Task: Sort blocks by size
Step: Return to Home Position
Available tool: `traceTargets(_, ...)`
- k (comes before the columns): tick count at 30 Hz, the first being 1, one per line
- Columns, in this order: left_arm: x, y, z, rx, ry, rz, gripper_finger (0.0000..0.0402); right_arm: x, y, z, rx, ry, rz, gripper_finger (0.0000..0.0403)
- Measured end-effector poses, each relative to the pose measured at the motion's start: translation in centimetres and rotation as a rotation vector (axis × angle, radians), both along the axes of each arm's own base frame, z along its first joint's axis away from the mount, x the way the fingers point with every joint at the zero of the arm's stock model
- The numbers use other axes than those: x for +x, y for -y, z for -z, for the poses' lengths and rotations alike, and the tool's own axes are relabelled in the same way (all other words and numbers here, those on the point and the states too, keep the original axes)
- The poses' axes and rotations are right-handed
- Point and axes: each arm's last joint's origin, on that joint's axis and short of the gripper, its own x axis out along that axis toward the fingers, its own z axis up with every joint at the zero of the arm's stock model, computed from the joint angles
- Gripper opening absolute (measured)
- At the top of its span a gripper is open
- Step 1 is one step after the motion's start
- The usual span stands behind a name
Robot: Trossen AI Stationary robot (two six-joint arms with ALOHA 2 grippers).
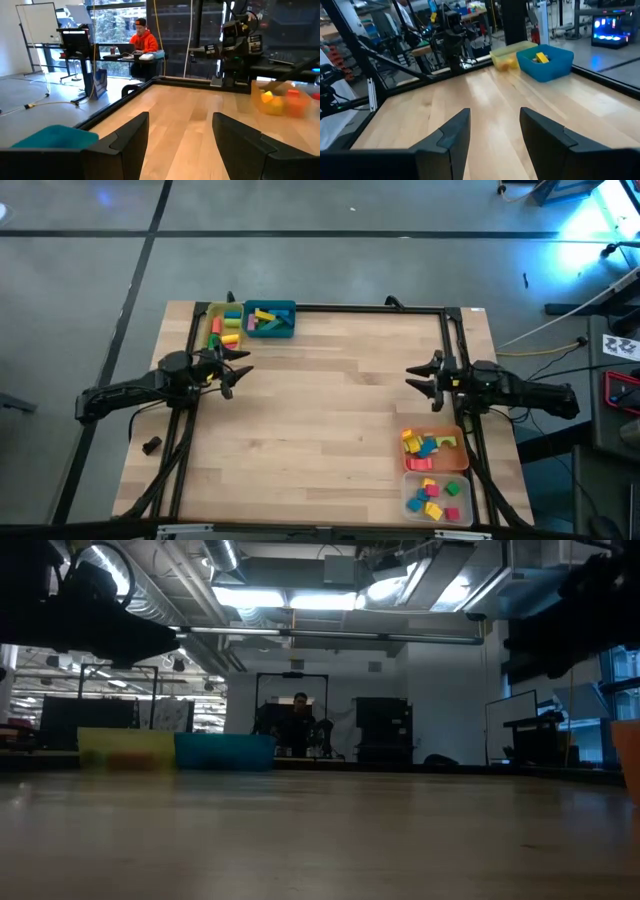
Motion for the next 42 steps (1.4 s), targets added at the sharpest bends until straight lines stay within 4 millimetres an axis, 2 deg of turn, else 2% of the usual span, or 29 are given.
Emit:
traceTargets(8, 0.0, 0.0, 0.1, 0.012, -0.011, 0.004, 0.0210, 1.1, 0.0, 2.2, -0.009, 0.114, -0.035, 0.0172)
traceTargets(13, 0.1, 0.0, 0.1, 0.051, -0.035, 0.004, 0.0210, 1.2, -0.2, 2.2, -0.055, 0.109, -0.109, 0.0172)
traceTargets(18, 0.2, 0.0, 0.3, 0.042, -0.051, 0.007, 0.0210, 1.2, -0.1, 2.2, -0.133, 0.097, -0.064, 0.0172)
traceTargets(24, 0.3, 0.0, 0.4, -0.046, -0.032, 0.009, 0.0210, 1.2, 0.0, 2.4, -0.132, 0.083, -0.032, 0.0172)
traceTargets(42, 0.3, 0.0, 0.4, -0.042, -0.034, 0.009, 0.0210, 1.2, -0.1, 2.5, -0.129, 0.078, -0.049, 0.0172)
